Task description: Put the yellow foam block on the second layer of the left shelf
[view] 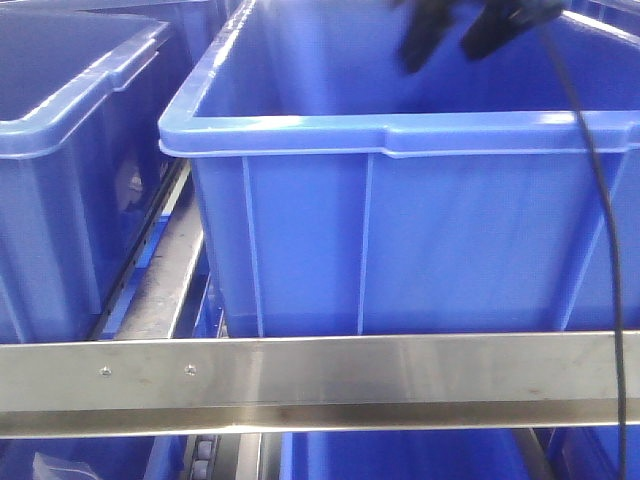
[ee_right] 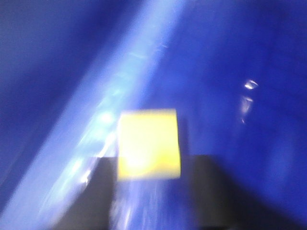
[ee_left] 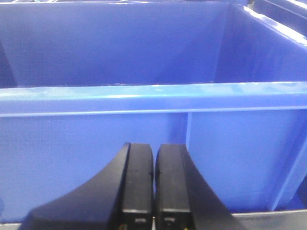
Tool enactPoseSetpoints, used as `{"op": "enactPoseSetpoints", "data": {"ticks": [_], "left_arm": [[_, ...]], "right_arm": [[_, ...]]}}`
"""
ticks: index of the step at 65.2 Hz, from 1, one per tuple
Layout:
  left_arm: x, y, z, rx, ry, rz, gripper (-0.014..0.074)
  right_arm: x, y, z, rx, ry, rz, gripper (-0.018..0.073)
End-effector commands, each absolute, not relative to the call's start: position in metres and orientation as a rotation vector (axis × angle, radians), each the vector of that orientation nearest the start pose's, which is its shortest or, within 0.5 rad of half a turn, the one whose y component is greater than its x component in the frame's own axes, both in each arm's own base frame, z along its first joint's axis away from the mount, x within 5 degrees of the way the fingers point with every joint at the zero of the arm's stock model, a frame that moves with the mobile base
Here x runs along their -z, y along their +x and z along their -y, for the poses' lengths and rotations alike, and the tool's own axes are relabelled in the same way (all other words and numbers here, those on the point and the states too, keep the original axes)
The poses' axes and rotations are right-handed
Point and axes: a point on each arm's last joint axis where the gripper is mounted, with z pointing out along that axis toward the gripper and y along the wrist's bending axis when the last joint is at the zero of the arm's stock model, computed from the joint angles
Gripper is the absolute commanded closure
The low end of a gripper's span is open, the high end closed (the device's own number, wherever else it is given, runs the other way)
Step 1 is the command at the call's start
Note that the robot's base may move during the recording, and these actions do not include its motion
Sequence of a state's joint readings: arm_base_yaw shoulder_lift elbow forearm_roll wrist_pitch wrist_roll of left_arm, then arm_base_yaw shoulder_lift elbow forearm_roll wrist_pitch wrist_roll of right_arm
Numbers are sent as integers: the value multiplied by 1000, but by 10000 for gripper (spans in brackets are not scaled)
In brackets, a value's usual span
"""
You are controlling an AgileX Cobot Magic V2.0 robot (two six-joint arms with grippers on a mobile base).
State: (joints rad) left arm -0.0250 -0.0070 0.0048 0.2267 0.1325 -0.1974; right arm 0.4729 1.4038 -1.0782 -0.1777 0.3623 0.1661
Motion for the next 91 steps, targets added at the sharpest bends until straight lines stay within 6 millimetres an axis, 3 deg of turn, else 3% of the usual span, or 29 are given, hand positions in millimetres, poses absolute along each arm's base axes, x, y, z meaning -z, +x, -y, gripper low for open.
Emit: {"op": "enactPoseSetpoints", "data": {"ticks": [1,5,16,42,51,69,82,91], "left_arm": [[-200,56,1,0,33,-1539,460],[-200,56,1,0,33,-1539,460],[-200,56,1,0,33,-1539,459],[-200,56,1,0,33,-1539,460],[-200,56,1,0,33,-1539,460],[-200,56,1,0,33,-1539,460],[-200,56,1,0,33,-1539,460],[-200,56,1,0,33,-1539,460]], "right_arm": [[-346,252,-124,-240,-463,-1936,429],[-347,236,-116,-255,-457,-1891,510],[-341,195,-97,-290,-445,-1783,505],[-321,162,-82,-315,-440,-1714,505],[-311,137,-72,-337,-435,-1646,505],[-266,83,-20,-158,-211,-1560,505],[-228,64,-5,-33,-84,-1525,505],[-213,57,-2,1,-50,-1488,505]]}}
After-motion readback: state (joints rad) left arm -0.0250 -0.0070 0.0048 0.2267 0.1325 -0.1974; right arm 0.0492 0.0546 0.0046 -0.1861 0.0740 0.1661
